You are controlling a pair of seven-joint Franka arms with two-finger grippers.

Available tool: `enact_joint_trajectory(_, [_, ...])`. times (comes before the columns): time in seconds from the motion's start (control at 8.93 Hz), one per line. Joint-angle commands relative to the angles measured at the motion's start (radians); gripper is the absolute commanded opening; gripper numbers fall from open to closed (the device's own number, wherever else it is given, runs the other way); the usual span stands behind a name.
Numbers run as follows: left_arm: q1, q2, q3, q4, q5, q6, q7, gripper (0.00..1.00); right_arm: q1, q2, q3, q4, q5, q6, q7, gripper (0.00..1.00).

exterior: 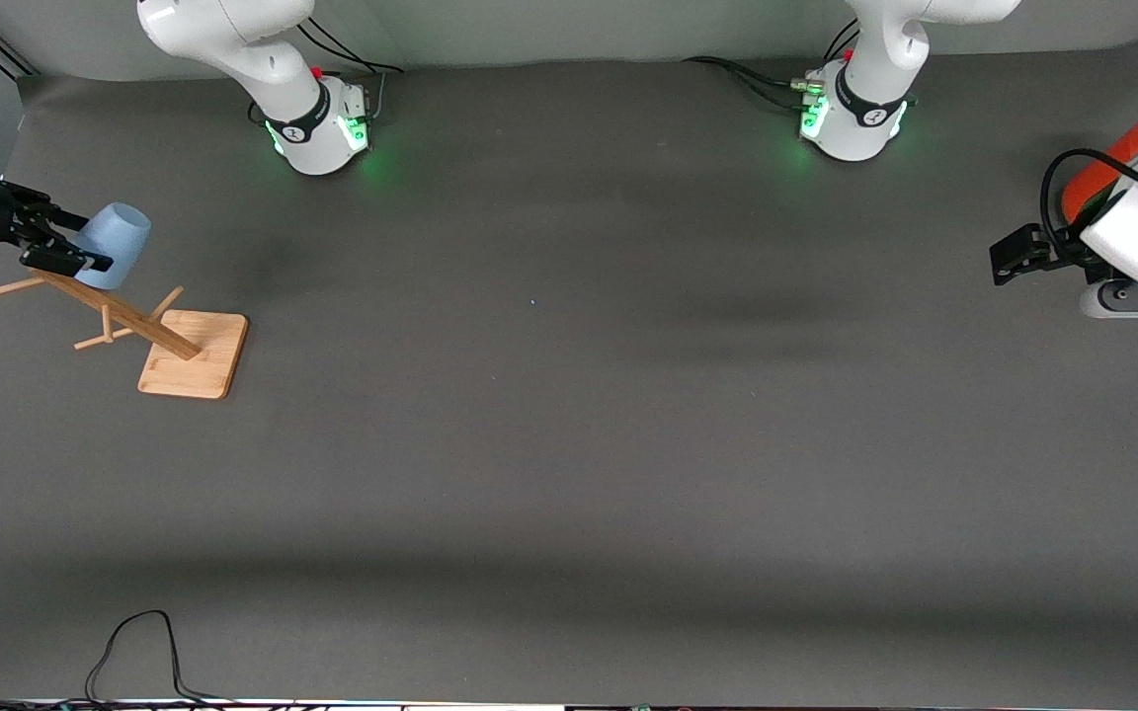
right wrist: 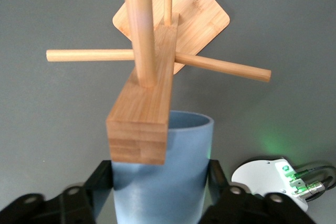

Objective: Rotate and upright cup with both arms
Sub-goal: 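Close the right gripper around the blue cup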

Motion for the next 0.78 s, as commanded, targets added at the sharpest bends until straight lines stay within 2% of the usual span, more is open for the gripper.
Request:
enact_joint_trajectory(0.0, [-0.009,-0.020,0.003,-0.006,0.011,-0.017,0.001,1.00,0.009,-0.020,-0.008,-0.006,-0.011,-0.004,-0.002,0.45])
enact_joint_trajectory(0.34, [-0.011,-0.017,0.003,-0.006,0.011,-0.017,-0.002,1.00,0.011,-0.030,0.009,0.048,-0.005,-0.103,0.067,0.45])
enact_joint_trajectory(0.67, [-0.012,-0.018,0.001,-0.006,0.011,-0.017,-0.002,1.00,0.012,-0.037,0.112,0.118,0.050,-0.197,0.209,0.45])
